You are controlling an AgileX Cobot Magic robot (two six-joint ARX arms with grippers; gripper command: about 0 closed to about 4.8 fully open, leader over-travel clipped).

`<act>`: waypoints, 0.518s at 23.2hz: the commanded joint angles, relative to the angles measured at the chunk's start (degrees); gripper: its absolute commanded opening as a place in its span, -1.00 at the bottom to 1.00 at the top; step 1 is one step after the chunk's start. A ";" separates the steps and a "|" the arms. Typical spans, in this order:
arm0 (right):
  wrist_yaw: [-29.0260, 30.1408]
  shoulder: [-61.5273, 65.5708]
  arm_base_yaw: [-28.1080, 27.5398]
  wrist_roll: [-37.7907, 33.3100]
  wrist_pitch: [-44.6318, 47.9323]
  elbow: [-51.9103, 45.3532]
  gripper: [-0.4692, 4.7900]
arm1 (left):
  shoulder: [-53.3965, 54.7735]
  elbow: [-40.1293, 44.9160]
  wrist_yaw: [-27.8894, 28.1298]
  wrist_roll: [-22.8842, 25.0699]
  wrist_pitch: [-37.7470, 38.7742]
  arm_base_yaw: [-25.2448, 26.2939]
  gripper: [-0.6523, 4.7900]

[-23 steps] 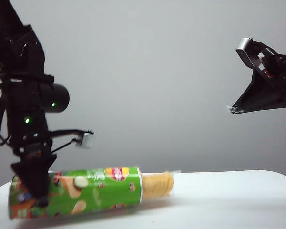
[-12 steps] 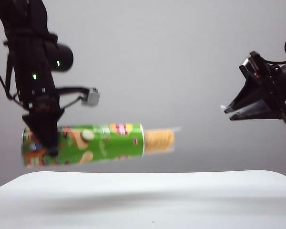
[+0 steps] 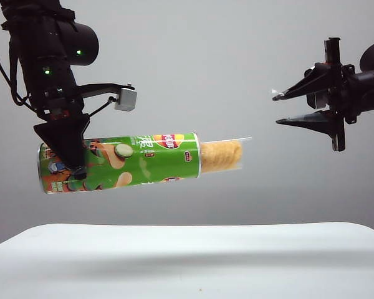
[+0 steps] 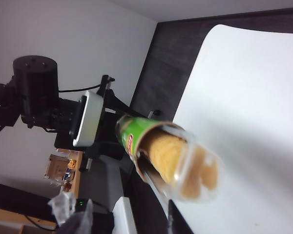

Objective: Pick up the green tub of chips from the desk, push the transparent container that's holding the chips and has slipped out back in, and finally put the chips back on the desk.

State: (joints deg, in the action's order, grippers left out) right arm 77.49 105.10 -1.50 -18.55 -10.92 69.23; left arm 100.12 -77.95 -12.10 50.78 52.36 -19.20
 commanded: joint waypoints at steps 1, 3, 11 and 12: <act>0.85 -0.24 0.55 -0.92 0.74 0.24 -0.08 | -0.55 -0.35 -0.15 0.22 -0.44 -1.70 0.18; 0.81 -0.24 1.20 -0.92 0.50 0.22 -0.08 | -0.59 -0.35 2.12 0.24 -0.72 -3.13 0.18; -6.82 -0.24 1.51 4.13 -3.19 0.17 -0.09 | -1.38 -0.35 5.11 -0.20 -0.17 -4.09 0.18; -6.84 0.15 1.60 6.03 -5.60 0.17 -0.09 | -1.99 -0.35 5.53 -0.20 -0.39 -4.09 0.18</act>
State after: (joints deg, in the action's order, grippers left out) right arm 70.59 105.10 -0.03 -14.85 -14.44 69.25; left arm 99.15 -77.93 -6.39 50.57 52.56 -23.18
